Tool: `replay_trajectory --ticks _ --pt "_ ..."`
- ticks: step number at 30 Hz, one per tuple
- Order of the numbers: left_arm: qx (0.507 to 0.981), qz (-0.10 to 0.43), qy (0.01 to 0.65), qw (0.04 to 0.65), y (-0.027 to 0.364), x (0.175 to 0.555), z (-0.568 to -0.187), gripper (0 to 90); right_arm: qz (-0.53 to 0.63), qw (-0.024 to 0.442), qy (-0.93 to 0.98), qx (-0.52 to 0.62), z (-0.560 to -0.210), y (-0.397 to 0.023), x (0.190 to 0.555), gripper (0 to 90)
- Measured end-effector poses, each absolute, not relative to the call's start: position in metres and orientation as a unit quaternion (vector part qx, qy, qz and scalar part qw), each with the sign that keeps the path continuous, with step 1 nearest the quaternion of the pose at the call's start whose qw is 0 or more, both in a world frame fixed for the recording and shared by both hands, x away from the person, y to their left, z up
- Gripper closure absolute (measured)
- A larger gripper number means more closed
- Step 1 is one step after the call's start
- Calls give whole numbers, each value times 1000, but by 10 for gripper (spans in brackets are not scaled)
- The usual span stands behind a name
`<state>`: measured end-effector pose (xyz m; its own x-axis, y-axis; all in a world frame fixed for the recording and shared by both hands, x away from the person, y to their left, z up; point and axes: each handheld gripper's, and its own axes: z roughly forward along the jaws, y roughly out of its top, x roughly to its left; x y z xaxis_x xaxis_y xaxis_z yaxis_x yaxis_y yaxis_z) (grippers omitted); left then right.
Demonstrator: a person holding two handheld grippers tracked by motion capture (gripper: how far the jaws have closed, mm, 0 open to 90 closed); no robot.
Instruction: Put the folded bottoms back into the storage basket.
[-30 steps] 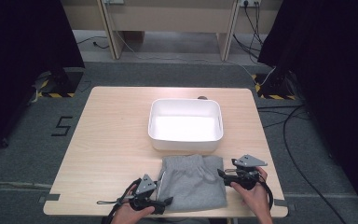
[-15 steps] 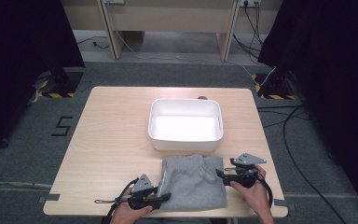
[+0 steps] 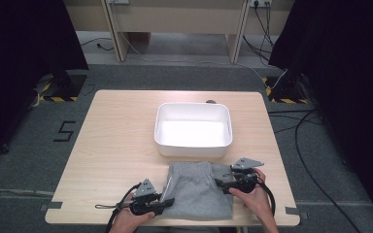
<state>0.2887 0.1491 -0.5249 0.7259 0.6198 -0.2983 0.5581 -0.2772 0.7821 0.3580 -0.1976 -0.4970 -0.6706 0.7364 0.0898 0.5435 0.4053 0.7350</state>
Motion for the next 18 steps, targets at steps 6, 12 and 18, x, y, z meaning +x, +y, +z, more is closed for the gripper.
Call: replay_trajectory --ticks 6,12,18 --pt "795 24 372 478 150 290 -526 642 379 97 843 368 -507 -184 361 152" --pt "796 24 370 479 151 290 -526 641 386 91 850 345 -511 -167 362 121" --pt "797 26 368 478 150 290 -526 642 388 99 852 337 -511 -163 363 292"
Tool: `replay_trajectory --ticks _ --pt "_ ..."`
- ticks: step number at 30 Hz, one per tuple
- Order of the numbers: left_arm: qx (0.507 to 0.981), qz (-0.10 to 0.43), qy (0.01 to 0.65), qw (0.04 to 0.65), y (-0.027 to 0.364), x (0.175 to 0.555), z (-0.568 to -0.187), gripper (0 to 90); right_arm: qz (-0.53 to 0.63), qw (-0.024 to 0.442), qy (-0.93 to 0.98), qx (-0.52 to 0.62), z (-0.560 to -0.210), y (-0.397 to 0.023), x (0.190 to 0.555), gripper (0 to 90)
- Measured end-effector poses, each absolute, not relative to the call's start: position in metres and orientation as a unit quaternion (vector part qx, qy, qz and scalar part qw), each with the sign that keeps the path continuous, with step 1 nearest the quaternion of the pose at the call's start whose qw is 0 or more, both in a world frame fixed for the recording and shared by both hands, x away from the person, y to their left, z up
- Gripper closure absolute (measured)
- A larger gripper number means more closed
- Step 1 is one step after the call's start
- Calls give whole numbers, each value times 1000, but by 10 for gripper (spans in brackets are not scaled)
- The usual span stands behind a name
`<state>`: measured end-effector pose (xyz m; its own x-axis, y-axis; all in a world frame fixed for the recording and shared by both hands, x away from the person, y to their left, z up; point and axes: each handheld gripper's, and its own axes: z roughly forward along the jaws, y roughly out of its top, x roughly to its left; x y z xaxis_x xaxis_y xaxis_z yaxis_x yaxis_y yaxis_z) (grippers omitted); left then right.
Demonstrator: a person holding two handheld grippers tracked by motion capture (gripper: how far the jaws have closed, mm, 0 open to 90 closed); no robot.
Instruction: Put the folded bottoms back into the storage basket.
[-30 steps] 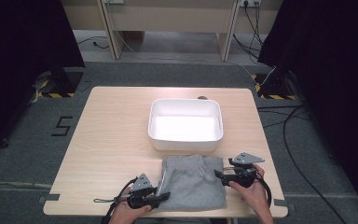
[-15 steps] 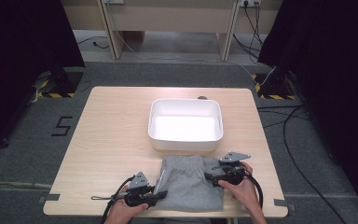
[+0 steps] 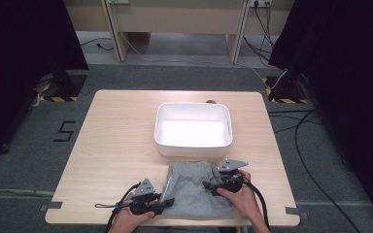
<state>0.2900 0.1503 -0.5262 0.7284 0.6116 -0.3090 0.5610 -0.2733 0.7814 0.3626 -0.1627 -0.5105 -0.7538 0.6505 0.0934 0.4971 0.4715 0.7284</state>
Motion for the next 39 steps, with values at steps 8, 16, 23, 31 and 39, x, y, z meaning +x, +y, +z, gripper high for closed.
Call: replay_trajectory --ticks 8,16,23,31,39 --pt "803 40 355 476 148 288 -525 676 396 99 855 319 -510 -164 361 672" --pt "807 51 349 474 149 284 -519 734 415 117 851 299 -503 -165 356 745" --pt "804 55 335 488 151 277 -501 740 435 138 847 273 -479 -165 343 752" --pt "800 62 315 507 157 269 -473 740 463 153 835 253 -453 -169 330 753" --pt "800 70 309 509 162 270 -453 739 480 159 829 239 -433 -166 329 752"
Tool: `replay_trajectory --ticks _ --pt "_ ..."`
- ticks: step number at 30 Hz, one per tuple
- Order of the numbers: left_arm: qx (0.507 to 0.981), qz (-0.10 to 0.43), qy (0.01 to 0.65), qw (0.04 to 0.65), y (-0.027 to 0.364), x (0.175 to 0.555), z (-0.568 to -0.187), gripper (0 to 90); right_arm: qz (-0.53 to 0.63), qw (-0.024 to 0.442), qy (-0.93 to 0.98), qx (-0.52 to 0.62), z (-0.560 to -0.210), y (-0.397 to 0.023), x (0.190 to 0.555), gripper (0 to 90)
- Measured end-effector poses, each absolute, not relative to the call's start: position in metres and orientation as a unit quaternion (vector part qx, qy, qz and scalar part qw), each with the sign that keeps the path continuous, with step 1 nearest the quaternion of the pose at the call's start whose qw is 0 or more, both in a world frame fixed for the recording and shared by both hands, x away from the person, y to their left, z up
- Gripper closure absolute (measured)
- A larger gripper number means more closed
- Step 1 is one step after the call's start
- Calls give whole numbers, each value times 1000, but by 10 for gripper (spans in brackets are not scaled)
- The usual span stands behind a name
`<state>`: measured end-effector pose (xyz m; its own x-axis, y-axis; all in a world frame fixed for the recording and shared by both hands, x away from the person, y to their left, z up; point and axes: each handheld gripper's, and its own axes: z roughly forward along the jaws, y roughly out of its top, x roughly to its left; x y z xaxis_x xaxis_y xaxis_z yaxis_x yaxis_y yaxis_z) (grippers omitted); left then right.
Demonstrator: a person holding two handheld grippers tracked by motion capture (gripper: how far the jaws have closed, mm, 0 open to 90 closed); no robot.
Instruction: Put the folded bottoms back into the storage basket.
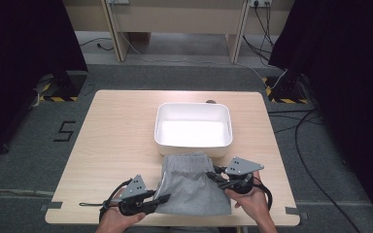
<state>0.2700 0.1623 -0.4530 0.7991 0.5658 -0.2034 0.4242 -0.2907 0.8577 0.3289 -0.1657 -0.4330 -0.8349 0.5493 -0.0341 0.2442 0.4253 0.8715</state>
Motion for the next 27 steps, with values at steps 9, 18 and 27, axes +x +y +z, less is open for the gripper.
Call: replay_trajectory --ticks 9,18,27 --pt "795 81 300 522 167 266 -431 738 490 168 827 219 -408 -162 329 752" --pt "794 92 289 527 170 271 -404 738 491 180 828 202 -378 -158 333 752" --pt "789 106 285 533 174 285 -375 737 493 191 827 193 -351 -154 346 751"
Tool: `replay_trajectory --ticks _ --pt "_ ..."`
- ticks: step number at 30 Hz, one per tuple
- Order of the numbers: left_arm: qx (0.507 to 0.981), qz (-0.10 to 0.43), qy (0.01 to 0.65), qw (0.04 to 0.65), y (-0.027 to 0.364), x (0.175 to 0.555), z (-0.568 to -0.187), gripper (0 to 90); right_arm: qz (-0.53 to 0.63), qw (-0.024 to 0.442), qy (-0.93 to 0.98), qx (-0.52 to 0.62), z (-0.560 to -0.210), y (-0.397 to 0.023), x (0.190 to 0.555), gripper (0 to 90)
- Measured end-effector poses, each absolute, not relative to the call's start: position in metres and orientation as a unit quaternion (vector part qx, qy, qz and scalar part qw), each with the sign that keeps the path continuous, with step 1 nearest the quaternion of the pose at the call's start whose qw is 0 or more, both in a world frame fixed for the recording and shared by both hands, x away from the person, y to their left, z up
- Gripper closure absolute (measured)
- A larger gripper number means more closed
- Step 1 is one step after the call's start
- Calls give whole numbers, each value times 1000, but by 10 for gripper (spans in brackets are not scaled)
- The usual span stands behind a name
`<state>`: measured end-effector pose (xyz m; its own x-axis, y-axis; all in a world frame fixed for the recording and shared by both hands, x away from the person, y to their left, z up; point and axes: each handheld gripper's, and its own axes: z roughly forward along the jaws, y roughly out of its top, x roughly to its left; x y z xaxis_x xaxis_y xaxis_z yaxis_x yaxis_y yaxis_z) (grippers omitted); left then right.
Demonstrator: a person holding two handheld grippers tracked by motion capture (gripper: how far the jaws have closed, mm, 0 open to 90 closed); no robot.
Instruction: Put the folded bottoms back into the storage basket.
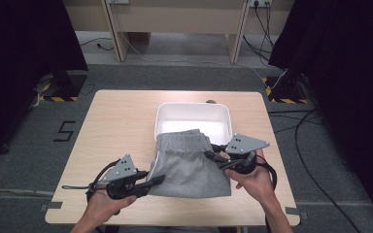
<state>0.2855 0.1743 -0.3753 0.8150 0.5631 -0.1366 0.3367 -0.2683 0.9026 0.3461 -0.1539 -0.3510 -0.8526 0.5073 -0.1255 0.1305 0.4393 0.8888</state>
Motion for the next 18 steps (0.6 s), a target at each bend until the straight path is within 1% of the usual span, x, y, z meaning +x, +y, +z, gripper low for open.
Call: replay_trajectory --ticks 9,18 --pt "786 112 295 532 175 303 -370 737 488 190 829 195 -340 -149 368 751" --pt "777 126 305 536 175 323 -363 737 480 200 831 196 -329 -145 387 751"
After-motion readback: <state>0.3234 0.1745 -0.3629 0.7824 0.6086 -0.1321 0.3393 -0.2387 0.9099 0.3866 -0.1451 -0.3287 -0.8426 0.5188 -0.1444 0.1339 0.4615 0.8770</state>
